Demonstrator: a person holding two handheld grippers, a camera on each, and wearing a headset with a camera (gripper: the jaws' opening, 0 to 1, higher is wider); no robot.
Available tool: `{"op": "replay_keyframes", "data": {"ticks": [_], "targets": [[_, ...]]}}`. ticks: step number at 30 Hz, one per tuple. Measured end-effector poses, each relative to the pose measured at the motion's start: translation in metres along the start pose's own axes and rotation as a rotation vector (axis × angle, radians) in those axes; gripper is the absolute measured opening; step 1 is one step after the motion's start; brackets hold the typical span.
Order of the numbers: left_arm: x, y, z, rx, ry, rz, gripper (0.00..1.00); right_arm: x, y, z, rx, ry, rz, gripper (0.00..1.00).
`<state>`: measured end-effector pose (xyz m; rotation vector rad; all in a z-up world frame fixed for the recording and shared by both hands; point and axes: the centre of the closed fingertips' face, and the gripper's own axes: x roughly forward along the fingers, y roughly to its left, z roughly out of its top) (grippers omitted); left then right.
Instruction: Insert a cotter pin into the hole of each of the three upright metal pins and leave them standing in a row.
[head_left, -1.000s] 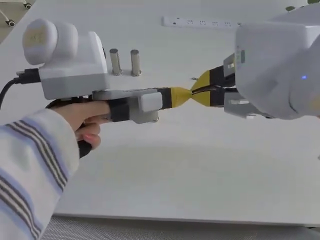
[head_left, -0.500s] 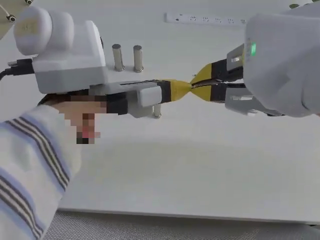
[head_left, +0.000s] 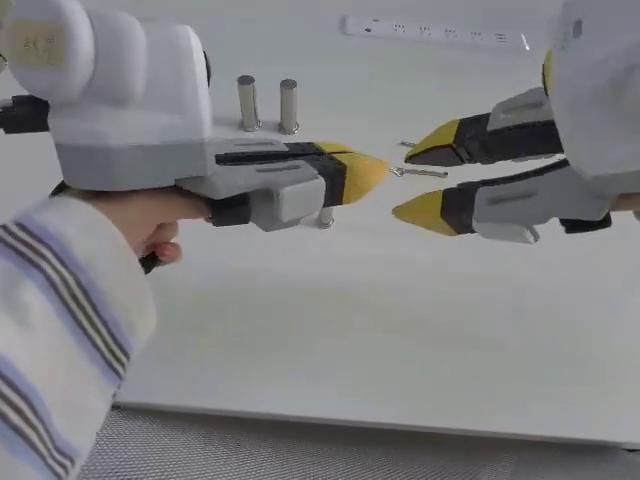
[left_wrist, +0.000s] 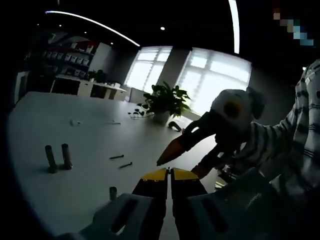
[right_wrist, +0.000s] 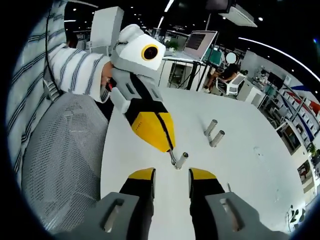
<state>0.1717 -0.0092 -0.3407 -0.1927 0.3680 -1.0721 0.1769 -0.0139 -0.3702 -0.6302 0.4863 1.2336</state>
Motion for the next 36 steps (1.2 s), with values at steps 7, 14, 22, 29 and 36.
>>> {"op": "replay_keyframes", "data": {"ticks": [7,14,22,29,36], "targets": [[-0.004,-0.015,0.002,0.151,-0.002,-0.09,0.0,0.003,0.021,0.004,0.044,-0.083,0.136,0.17],[-0.008,-0.02,-0.006,0.232,0.048,-0.123,0.0,0.0,0.028,0.004,0.086,-0.113,0.182,0.1],[-0.01,-0.022,-0.003,0.233,0.032,-0.15,0.0,-0.005,0.033,0.009,0.097,-0.135,0.203,0.0],[-0.011,-0.026,-0.008,0.243,0.044,-0.169,0.0,-0.011,0.037,0.017,0.108,-0.157,0.222,0.0],[-0.012,-0.024,-0.016,0.288,0.075,-0.179,0.0,-0.015,0.043,0.017,0.113,-0.147,0.249,0.0]]}}
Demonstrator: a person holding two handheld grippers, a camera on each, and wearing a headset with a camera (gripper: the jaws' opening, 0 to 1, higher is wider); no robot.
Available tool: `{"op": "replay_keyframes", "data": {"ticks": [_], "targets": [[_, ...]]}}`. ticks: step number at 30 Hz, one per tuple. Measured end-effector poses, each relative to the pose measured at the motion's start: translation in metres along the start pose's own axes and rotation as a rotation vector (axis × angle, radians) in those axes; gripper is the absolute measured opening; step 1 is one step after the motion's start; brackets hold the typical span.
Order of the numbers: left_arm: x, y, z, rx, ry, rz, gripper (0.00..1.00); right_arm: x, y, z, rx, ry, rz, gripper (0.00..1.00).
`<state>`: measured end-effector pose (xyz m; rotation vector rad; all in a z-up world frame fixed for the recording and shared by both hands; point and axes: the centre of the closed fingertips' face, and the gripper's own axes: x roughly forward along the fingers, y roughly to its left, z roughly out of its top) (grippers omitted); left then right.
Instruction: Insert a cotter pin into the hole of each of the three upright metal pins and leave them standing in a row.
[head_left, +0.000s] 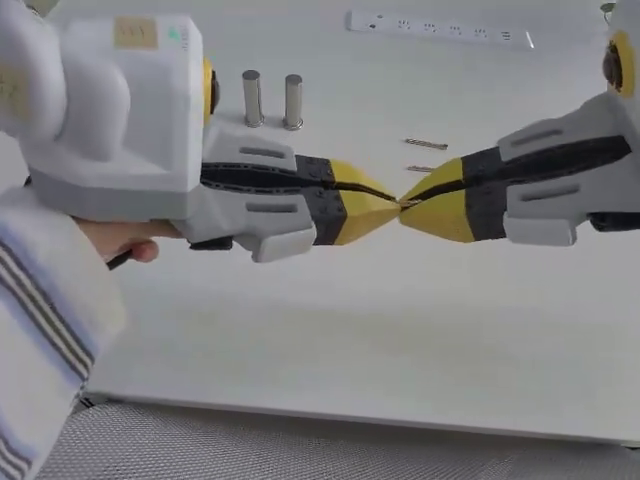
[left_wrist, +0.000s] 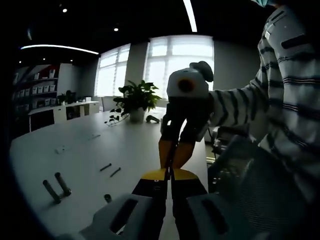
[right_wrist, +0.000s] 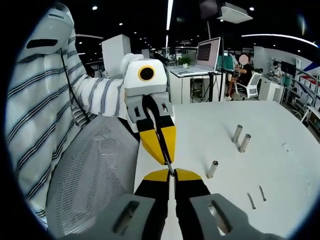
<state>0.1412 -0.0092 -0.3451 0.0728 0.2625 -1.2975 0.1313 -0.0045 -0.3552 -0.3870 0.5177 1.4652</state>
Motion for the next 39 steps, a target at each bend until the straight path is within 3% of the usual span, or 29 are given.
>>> {"op": "replay_keyframes", "data": {"ticks": [7,11,20,25,28,33,39], "targets": [[0.006,-0.017,0.003,0.029,0.012,-0.026,0.0,-0.001,0.007,-0.002,0.031,-0.001,0.042,0.0],[0.009,-0.021,0.003,0.036,0.016,-0.026,0.0,-0.002,0.002,-0.004,0.059,-0.005,0.042,0.0],[0.004,-0.013,-0.001,-0.004,0.02,0.006,0.01,0.001,0.002,-0.002,0.044,-0.011,0.042,0.0],[0.0,-0.005,-0.01,-0.007,0.052,0.04,0.03,0.003,-0.001,-0.001,0.038,-0.016,0.032,0.0],[-0.002,0.004,-0.013,-0.029,0.047,0.093,0.07,0.003,-0.004,-0.001,0.034,-0.016,0.018,0.0],[-0.005,0.02,-0.023,-0.038,0.086,0.167,0.14,0.004,-0.017,-0.005,0.07,-0.012,-0.001,0.0],[-0.015,0.051,-0.032,-0.066,0.089,0.261,0.21,0.007,-0.037,-0.015,0.075,0.02,-0.057,0.0]]}}
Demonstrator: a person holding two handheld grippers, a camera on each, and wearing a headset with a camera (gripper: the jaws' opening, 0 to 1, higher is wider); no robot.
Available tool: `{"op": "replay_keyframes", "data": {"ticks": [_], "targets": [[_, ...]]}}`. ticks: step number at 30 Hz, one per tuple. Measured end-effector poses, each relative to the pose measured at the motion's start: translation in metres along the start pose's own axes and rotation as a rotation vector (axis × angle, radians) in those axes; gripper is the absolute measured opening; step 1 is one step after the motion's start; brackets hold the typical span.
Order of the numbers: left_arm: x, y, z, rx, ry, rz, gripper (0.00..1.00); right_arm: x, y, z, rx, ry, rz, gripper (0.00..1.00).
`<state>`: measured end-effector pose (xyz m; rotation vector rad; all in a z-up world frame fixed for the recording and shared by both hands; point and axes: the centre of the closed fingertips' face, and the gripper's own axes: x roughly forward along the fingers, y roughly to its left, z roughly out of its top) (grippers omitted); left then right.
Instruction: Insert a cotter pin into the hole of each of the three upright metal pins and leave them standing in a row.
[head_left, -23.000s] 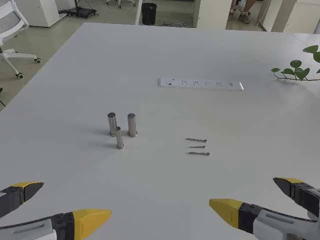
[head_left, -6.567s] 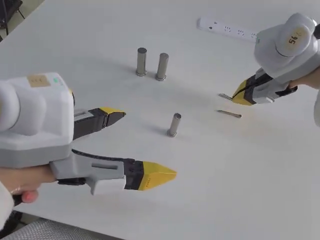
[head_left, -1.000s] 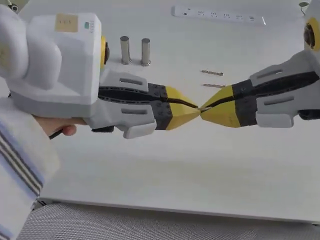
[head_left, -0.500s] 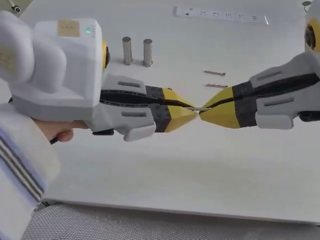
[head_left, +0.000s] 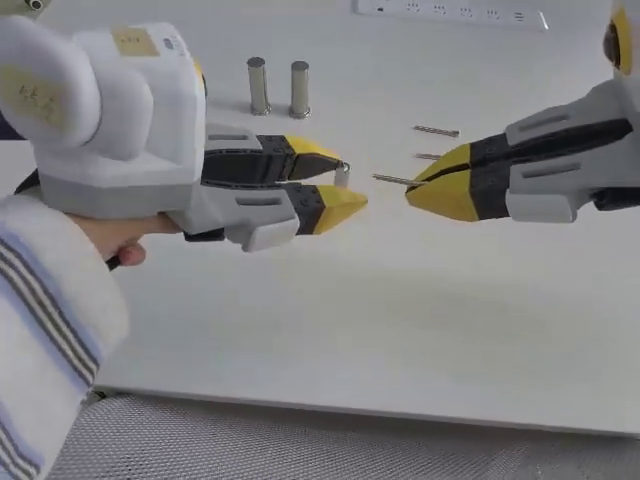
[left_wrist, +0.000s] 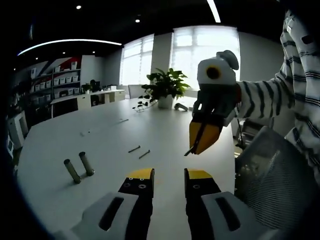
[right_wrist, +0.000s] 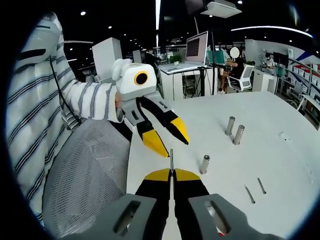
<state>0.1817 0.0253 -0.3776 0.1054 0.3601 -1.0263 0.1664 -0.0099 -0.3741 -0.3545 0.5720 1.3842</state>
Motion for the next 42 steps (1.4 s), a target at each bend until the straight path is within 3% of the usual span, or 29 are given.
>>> {"op": "replay_keyframes", "data": {"ticks": [4,7,22,27,36,42], "targets": [[0.001,0.015,-0.002,-0.009,0.006,0.031,0.21,0.002,-0.015,-0.007,0.001,0.026,-0.043,0.0],[0.003,0.026,-0.004,-0.012,0.012,0.044,0.21,0.003,-0.018,-0.009,0.003,0.033,-0.058,0.0],[0.028,0.049,-0.025,0.022,0.113,0.045,0.16,0.023,-0.043,-0.026,-0.033,0.119,-0.086,0.0],[0.035,0.047,-0.031,0.022,0.143,0.014,0.16,0.031,-0.049,-0.03,-0.026,0.124,-0.079,0.0],[0.042,0.049,-0.033,0.029,0.155,-0.005,0.15,0.042,-0.059,-0.035,-0.052,0.152,-0.069,0.0],[0.045,0.05,-0.037,0.036,0.165,-0.038,0.07,0.049,-0.064,-0.037,-0.067,0.156,-0.056,0.0]]}}
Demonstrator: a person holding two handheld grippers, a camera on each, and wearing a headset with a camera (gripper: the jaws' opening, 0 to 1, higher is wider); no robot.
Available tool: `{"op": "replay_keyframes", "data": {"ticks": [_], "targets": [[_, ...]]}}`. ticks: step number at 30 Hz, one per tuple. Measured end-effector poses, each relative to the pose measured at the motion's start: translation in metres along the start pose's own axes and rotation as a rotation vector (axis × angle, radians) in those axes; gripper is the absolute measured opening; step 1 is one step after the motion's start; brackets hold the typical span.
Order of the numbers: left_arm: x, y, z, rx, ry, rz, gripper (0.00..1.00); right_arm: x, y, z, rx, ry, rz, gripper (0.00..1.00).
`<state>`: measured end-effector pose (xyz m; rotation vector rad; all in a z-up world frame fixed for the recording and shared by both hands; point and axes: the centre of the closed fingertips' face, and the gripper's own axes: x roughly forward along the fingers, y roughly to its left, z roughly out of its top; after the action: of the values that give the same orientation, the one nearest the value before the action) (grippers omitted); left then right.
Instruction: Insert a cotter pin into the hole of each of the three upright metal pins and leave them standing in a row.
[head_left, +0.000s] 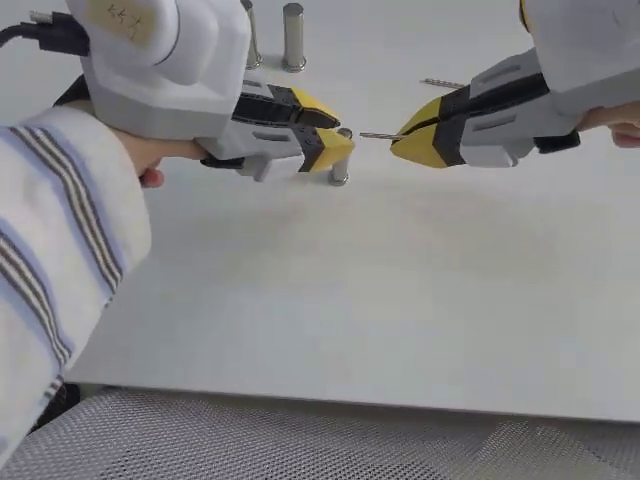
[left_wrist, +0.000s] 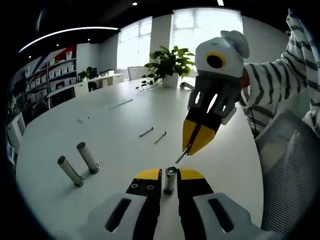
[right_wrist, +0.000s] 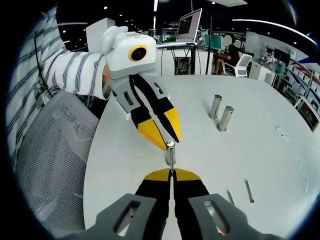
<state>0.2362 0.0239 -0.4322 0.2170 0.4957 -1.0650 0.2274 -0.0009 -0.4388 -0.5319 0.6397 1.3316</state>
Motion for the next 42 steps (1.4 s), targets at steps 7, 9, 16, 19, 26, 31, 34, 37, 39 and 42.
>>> {"op": "replay_keyframes", "data": {"ticks": [7,9,16,19,26,31,34,37,39,42], "targets": [[0.003,-0.003,0.001,-0.002,0.007,-0.024,0.06,0.006,-0.002,-0.004,-0.001,0.001,0.011,0.0],[0.003,-0.003,0.002,0.006,0.009,-0.019,0.06,0.007,-0.002,-0.004,-0.005,-0.001,0.008,0.0],[0.003,-0.002,0.001,0.01,0.021,-0.02,0.05,0.01,-0.001,-0.002,0.008,-0.016,0.0,0.0],[0.003,-0.004,0.001,0.016,0.024,-0.021,0.05,0.01,-0.003,-0.001,0.011,-0.022,-0.01,0.0],[0.003,-0.006,0.0,0.007,0.027,-0.018,0.05,0.015,-0.001,-0.002,0.029,-0.038,-0.015,0.0],[0.005,-0.006,0.0,0.005,0.031,-0.015,0.05,0.019,-0.001,0.001,0.038,-0.049,-0.014,0.0],[0.006,-0.007,0.0,-0.002,0.034,-0.015,0.06,0.023,0.002,0.004,0.023,-0.052,-0.008,0.0],[0.005,-0.007,0.0,-0.004,0.033,-0.017,0.06,0.023,-0.001,0.004,-0.014,-0.048,-0.007,0.0],[0.006,-0.006,0.0,-0.006,0.033,-0.016,0.06,0.023,-0.001,0.004,-0.018,-0.048,-0.007,0.0],[0.008,-0.006,0.001,-0.013,0.036,-0.012,0.06,0.023,-0.002,0.005,-0.027,-0.048,-0.012,0.0]]}}
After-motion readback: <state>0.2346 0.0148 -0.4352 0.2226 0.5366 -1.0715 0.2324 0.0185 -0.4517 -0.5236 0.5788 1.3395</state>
